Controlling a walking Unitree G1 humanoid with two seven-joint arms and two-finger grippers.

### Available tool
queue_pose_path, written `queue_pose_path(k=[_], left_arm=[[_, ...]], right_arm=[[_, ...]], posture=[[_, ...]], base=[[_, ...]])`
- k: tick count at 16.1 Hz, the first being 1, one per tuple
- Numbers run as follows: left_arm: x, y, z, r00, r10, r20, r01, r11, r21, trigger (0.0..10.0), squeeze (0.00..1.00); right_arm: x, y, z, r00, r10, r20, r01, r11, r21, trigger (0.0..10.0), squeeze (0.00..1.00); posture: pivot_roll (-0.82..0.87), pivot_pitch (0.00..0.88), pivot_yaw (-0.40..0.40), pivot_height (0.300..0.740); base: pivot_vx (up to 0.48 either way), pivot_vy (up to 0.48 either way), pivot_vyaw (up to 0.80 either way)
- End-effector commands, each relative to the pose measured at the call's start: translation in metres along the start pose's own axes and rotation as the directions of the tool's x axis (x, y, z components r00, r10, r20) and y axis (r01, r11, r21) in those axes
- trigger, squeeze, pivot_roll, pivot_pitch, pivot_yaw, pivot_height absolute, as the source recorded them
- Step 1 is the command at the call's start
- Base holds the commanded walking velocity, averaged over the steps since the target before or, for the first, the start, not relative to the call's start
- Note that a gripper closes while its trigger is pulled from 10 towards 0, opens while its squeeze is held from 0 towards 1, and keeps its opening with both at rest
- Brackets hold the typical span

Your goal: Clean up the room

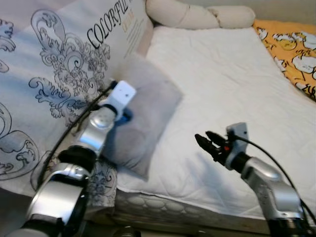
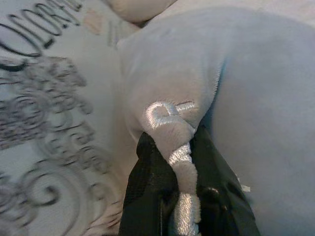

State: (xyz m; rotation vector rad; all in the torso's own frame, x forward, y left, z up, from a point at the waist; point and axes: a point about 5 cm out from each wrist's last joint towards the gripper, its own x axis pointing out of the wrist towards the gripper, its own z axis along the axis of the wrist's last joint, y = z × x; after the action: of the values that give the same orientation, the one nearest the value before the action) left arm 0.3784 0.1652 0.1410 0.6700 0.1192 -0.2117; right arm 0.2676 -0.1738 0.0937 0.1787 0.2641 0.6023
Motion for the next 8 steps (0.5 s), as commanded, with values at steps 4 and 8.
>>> queue_pose_path(k=[4,8], left_arm=[[-0.003,0.025,0.006,0.989,0.149,-0.005,-0.148,0.981,0.122,10.0,0.00],[-0.003,0.016,0.015,0.985,0.147,0.090,-0.165,0.958,0.234,10.0,0.00]], right_arm=[[-0.002,0.017,0.006,0.987,0.161,0.004,-0.161,0.987,-0.026,10.0,1.00],[-0.004,0.020,0.005,0.982,0.189,-0.002,-0.189,0.981,-0.035,10.0,1.00]], posture=[[0.04,0.000,0.035,0.740],[0.03,0.000,0.042,0.740]], base=[[0.000,0.000,0.00],[0.000,0.000,0.00]])
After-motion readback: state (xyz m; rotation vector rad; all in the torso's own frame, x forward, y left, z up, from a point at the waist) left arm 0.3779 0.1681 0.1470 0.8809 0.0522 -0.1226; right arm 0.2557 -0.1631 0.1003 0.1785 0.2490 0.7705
